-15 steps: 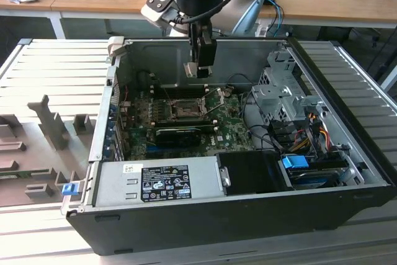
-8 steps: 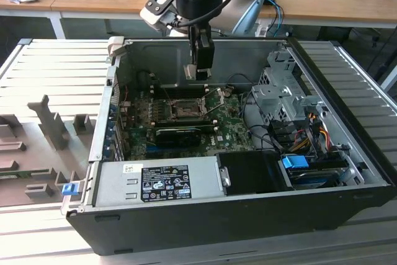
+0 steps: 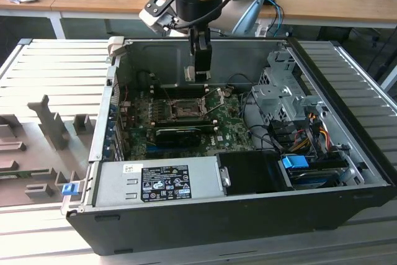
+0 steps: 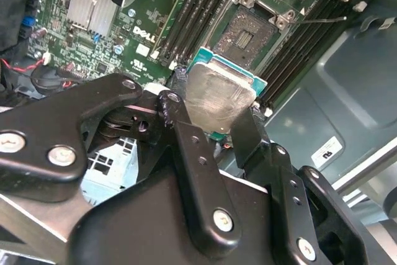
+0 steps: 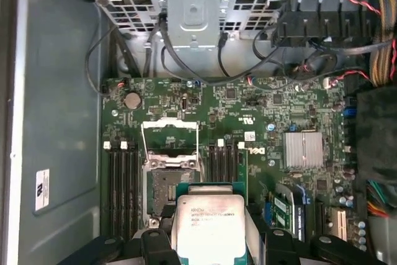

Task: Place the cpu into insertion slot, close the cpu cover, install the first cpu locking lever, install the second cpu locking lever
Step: 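Place the cpu into insertion slot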

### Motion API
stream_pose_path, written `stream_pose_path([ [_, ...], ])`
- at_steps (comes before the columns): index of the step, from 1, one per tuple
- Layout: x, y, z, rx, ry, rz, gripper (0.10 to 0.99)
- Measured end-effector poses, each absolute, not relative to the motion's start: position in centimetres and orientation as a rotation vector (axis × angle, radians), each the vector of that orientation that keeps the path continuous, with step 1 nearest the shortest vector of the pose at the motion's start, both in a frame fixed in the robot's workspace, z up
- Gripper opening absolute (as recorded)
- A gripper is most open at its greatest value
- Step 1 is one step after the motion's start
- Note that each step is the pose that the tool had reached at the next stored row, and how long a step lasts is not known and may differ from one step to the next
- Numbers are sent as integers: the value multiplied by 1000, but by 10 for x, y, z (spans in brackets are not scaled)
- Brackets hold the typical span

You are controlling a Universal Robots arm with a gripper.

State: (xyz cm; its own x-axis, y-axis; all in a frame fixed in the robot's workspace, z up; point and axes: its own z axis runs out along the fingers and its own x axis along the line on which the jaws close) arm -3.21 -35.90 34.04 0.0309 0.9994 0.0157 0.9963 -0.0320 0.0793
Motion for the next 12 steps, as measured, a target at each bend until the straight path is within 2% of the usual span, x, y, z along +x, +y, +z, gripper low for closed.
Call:
stream_pose_path([
  [12, -32, -359, 317, 2153, 2225, 104, 525],
])
